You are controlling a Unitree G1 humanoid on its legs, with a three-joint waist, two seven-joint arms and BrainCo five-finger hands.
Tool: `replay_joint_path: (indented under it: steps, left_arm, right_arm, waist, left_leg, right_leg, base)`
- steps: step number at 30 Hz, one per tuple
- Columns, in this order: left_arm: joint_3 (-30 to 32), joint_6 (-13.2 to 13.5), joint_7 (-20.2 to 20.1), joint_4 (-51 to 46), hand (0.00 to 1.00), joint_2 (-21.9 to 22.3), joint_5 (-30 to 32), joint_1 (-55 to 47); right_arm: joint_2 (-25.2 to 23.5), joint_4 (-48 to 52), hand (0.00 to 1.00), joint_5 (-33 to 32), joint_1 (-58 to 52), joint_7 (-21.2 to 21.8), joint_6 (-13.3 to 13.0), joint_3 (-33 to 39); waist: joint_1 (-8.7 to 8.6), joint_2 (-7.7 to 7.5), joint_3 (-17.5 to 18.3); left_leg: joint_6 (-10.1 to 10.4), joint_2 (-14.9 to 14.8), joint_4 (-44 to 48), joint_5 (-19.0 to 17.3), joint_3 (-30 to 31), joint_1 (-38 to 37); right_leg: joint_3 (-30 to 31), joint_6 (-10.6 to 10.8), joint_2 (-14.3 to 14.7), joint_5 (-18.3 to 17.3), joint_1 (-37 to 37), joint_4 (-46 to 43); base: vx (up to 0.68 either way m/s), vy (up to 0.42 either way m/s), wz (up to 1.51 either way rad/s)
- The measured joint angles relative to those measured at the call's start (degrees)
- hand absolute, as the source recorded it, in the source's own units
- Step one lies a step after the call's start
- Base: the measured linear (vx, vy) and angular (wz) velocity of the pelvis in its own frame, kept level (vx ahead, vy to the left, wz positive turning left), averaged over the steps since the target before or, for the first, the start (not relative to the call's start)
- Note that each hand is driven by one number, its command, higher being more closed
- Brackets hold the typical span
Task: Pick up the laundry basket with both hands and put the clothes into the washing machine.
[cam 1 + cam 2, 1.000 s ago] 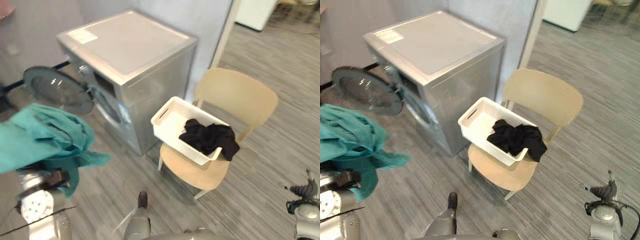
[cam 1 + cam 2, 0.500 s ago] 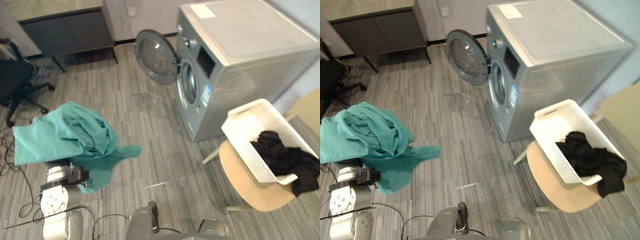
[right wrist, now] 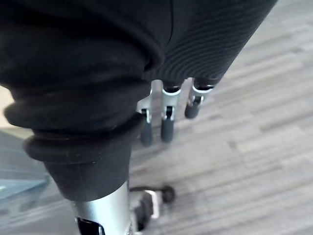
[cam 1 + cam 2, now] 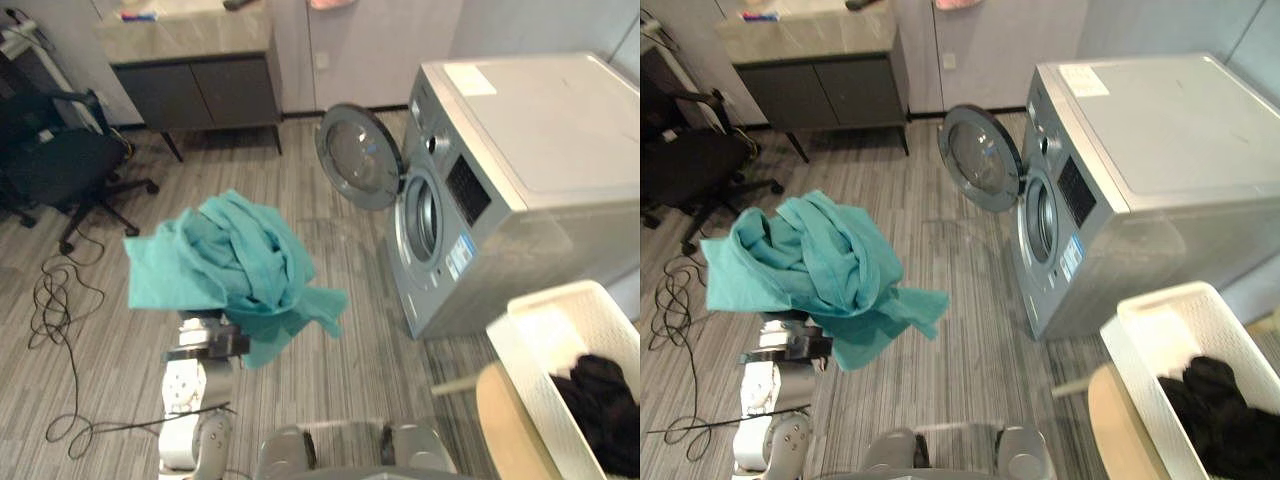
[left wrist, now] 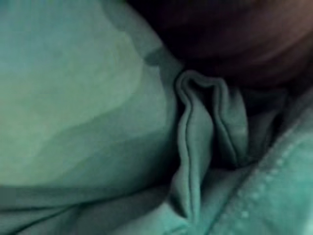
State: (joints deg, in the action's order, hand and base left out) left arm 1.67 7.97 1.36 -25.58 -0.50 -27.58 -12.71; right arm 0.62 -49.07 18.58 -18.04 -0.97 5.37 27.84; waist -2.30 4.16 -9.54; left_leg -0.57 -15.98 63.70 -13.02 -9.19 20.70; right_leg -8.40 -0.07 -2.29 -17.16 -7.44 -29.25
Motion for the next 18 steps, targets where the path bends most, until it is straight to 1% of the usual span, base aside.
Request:
replay_joint_path:
  steps: [1, 2, 3, 4, 5, 6, 7, 8, 9, 10, 11, 12, 13, 14, 15, 16, 17, 18]
  left_arm:
    - [0.04, 0.01, -0.01, 0.06, 1.00, -0.04, -0.15, 0.56]
    - [0.27, -0.04, 0.00, 0.39, 1.00, -0.34, -0.16, 0.85]
    - [0.47, -0.18, 0.01, 0.74, 1.00, -0.56, -0.16, 1.11]
    - [1.02, -0.38, 0.09, 1.41, 1.00, -1.25, -0.12, 1.59]
    - [1.67, -0.55, 0.31, 1.98, 1.00, -2.47, -0.11, 1.57]
    - [1.96, -0.60, 0.50, 2.25, 1.00, -2.92, 0.01, 1.56]
    - [3.10, -0.60, 1.26, 2.78, 1.00, -3.21, 0.20, 1.37]
    - [3.73, -0.59, 1.71, 3.43, 1.00, -2.98, 0.71, 0.85]
    - [3.80, -0.51, 1.90, 3.46, 1.00, -3.07, 0.86, 0.05]
    - [4.37, -0.60, 2.23, 4.41, 1.00, -4.09, 1.16, -0.10]
    - [4.03, -1.52, 2.45, 5.49, 1.00, -5.57, 1.38, -0.06]
    - [3.89, -1.64, 2.45, 5.49, 1.00, -5.65, 1.41, -0.11]
    - [2.91, -2.13, 2.49, 5.49, 1.00, -5.74, 1.54, -0.20]
    - [2.59, -2.41, 2.50, 5.50, 1.00, -5.89, 1.97, -0.21]
    - [2.27, -2.80, 2.51, 5.67, 1.00, -6.59, 2.75, -0.18]
    - [2.51, -2.81, 2.69, 5.76, 1.00, -6.92, 3.99, -0.19]
    - [3.14, -2.79, 2.96, 5.83, 1.00, -7.22, 4.47, -0.20]
    - [3.85, -2.74, 4.09, 6.33, 1.00, -7.92, 4.81, -0.27]
  right_arm:
    - [0.20, 1.26, 0.00, 0.02, 2.13, -0.52, -0.27, -0.09]
    - [0.51, 1.27, 0.00, 0.09, 4.86, -1.31, -0.50, -0.92]
    - [0.47, 1.16, 0.00, 0.11, 6.21, -1.56, -0.52, -1.19]
    - [0.42, 0.80, 0.00, 0.16, 8.55, -1.71, -0.55, -2.59]
    - [0.38, -0.09, 0.00, 0.18, 10.07, -1.85, -0.87, -4.42]
    - [0.37, -0.41, 0.00, 0.18, 10.45, -1.85, -1.49, -5.07]
    - [0.44, -1.30, 0.00, 0.17, 11.41, -1.93, -2.15, -5.88]
    - [0.55, -1.75, 0.00, 0.15, 11.12, -1.93, -2.77, -5.92]
    - [0.93, -2.20, 0.00, 0.14, 11.13, -1.94, -2.90, -5.89]
    - [-0.48, -3.44, 0.00, 0.11, 11.49, -1.86, -3.05, -5.97]
    - [-1.88, -3.96, 0.00, 0.03, 10.59, -1.50, -3.06, -5.80]
    - [-2.13, -3.92, 0.00, 0.02, 10.20, -1.52, -3.07, -5.73]
    - [-2.38, -4.14, 0.00, -0.13, 9.38, -1.50, -3.11, -5.07]
    - [-2.57, -4.33, 0.00, -0.12, 9.18, -1.51, -3.35, -4.16]
    - [-2.43, -5.07, 0.00, -0.08, 8.99, -1.47, -3.58, -4.07]
    - [-2.10, -5.30, 0.00, 1.25, 8.98, -1.30, -3.63, -4.14]
    - [-1.89, -5.14, 0.00, 2.20, 9.00, -1.27, -3.74, -4.21]
    - [-1.72, -4.93, 0.00, 3.40, 9.02, -1.25, -3.82, -4.68]
  waist:
    - [0.17, -0.39, 0.02]
    - [0.67, -1.12, 0.05]
    - [0.98, -1.71, -0.17]
    - [1.69, -3.30, -0.78]
    - [2.71, -4.64, -0.88]
    - [3.50, -4.90, -0.70]
    - [4.18, -4.72, -0.51]
    - [4.91, -3.63, 0.36]
    - [4.96, -3.46, 0.95]
    - [4.73, -6.10, 1.38]
    - [3.91, -8.57, 2.14]
    - [3.68, -8.89, 2.02]
    - [3.16, -8.71, 1.83]
    - [3.00, -8.34, 1.59]
    - [2.72, -8.34, 1.54]
    - [2.50, -8.12, 1.42]
    - [2.50, -8.06, 1.39]
    - [2.63, -7.91, 1.29]
  left_leg:
    - [-0.45, -0.57, -2.06, -2.04, -0.47, 2.44]
    - [-0.33, -0.39, -6.52, -3.00, -0.30, 4.55]
    - [-0.30, 0.02, -9.49, -2.98, 0.00, 5.24]
    - [0.12, 1.18, -16.60, -2.70, 1.73, 6.06]
    - [2.11, 1.91, -25.75, -1.06, 5.02, 6.04]
    - [3.55, 2.04, -30.34, -0.09, 7.18, 5.96]
    - [4.98, 1.88, -37.79, 3.35, 11.10, 4.56]
    - [4.09, 1.29, -41.89, 8.18, 13.68, 2.80]
    - [7.86, 0.95, -40.75, 12.28, 14.14, 2.88]
    - [9.78, 2.18, -35.63, 9.04, 12.73, 4.12]
    - [8.65, 4.49, -30.11, 4.51, 11.90, 5.57]
    - [8.00, 5.03, -28.06, 2.68, 11.38, 5.58]
    - [6.42, 6.20, -24.16, -0.87, 10.65, 4.96]
    - [5.55, 6.58, -22.84, -2.89, 10.08, 4.02]
    - [3.73, 7.01, -21.50, -5.58, 8.78, 1.14]
    - [2.50, 7.05, -21.87, -7.32, 7.13, -1.99]
    - [2.22, 7.01, -22.67, -7.83, 6.24, -3.61]
    - [1.85, 6.80, -26.41, -8.12, 3.24, -8.34]
  right_leg:
    - [0.33, -0.06, -0.03, -0.04, 1.56, 1.58]
    - [1.08, -0.05, -0.42, -0.03, 2.58, 3.43]
    - [1.51, -0.04, -0.79, -0.02, 3.31, 4.05]
    - [3.12, -0.02, -1.66, -0.02, 5.01, 5.78]
    - [4.51, 0.11, -2.27, 0.05, 6.30, 7.07]
    - [5.28, 0.18, -2.30, 0.03, 6.67, 7.29]
    - [6.33, 1.63, -2.12, -0.46, 7.93, 7.39]
    - [7.97, 4.68, -1.90, -2.24, 9.29, 7.30]
    - [8.44, 6.51, -1.90, -3.51, 9.86, 7.08]
    - [9.00, 7.84, -3.92, -5.07, 10.24, 6.10]
    - [9.09, 8.49, -6.49, -4.28, 8.63, 0.65]
    - [9.36, 8.52, -7.29, -3.33, 7.35, -3.13]
    - [10.22, 8.55, -8.62, 0.36, 3.99, -12.03]
    - [10.56, 8.40, -9.34, 3.42, 2.43, -16.71]
    - [11.70, 8.77, -10.92, 10.86, 0.02, -24.24]
    - [11.81, 7.79, -11.15, 10.74, -2.68, -30.78]
    - [11.13, 5.85, -11.13, 9.28, -4.43, -32.97]
    - [6.95, 3.21, -10.95, 5.79, -8.36, -34.11]
  base:
    - [0.52, -0.030, -0.12]
    - [0.50, 0.011, -0.18]
    - [0.45, 0.095, -0.24]
    - [0.36, 0.143, -0.36]
    - [0.35, 0.173, -0.47]
    - [0.37, 0.239, -0.64]
    - [0.39, 0.338, -0.75]
    - [0.41, 0.393, -0.80]
    - [0.32, 0.346, -0.68]
    - [0.40, 0.402, -0.34]
    - [0.40, 0.390, -0.15]
    - [0.49, 0.482, -0.01]
    - [0.33, 0.347, -0.04]
    - [0.38, 0.392, -0.05]
    - [0.36, 0.308, -0.14]
    - [0.34, 0.266, -0.23]
    - [0.36, 0.249, -0.58]
    - [0.29, 0.195, -0.69]
